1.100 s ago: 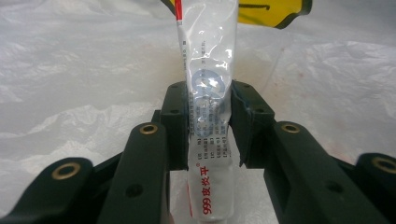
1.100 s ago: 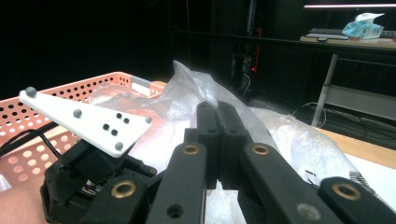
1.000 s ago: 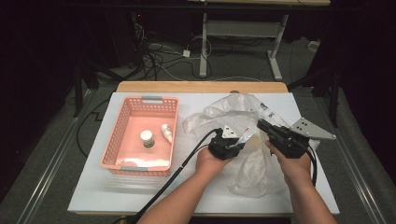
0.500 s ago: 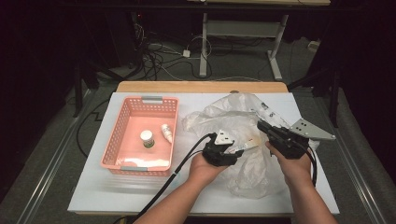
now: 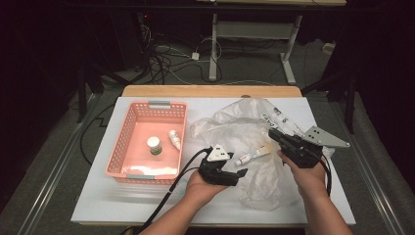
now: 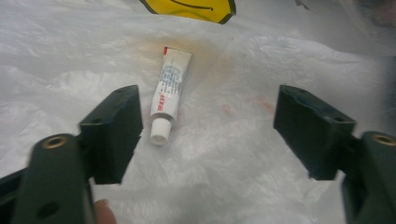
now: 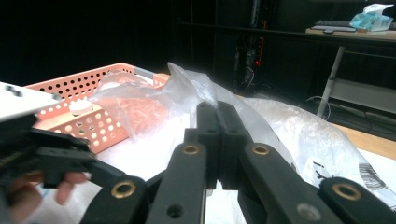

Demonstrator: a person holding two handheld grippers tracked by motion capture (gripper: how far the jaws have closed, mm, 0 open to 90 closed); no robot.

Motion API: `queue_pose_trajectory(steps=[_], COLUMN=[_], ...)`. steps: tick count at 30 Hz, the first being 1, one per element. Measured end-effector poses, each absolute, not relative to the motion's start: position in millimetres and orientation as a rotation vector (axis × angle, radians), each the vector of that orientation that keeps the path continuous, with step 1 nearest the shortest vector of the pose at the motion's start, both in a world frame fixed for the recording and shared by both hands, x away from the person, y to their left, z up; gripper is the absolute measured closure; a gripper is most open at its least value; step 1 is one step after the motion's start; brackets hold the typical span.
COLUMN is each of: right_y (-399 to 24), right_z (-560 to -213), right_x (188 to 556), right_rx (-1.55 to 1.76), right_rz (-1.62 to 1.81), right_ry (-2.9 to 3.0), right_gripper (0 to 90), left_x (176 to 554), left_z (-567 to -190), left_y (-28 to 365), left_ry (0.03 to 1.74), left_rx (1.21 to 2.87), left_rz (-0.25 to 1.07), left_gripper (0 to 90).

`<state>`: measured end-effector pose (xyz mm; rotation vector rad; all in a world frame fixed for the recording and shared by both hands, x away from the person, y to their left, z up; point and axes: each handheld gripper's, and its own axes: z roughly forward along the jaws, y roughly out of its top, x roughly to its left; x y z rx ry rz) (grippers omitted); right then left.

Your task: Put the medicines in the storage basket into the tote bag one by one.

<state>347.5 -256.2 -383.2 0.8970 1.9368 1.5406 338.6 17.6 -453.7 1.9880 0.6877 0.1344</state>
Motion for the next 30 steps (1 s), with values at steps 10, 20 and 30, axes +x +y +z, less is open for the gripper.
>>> queue_pose_trajectory(steps=[10, 20, 30], right_y=[-256.4, -255.0, -257.0], right_z=[-385.1, -385.0, -385.4], right_x=[346.6, 346.8, 347.1], right_rx=[0.892, 0.889, 0.899], right_rz=[1.522, 1.522, 1.539], right_ry=[1.953, 1.953, 1.947], right_gripper=[90.0, 90.0, 90.0], left_x=[318.8, 318.0, 313.0], left_z=[-446.7, -444.3, -430.1], left_y=[41.3, 44.6, 58.3], left_ry=[0.718, 0.743, 0.743], left_rx=[1.962, 1.978, 1.967], left_rz=[0.158, 0.152, 0.189], left_gripper=[6.7, 0.0, 0.0])
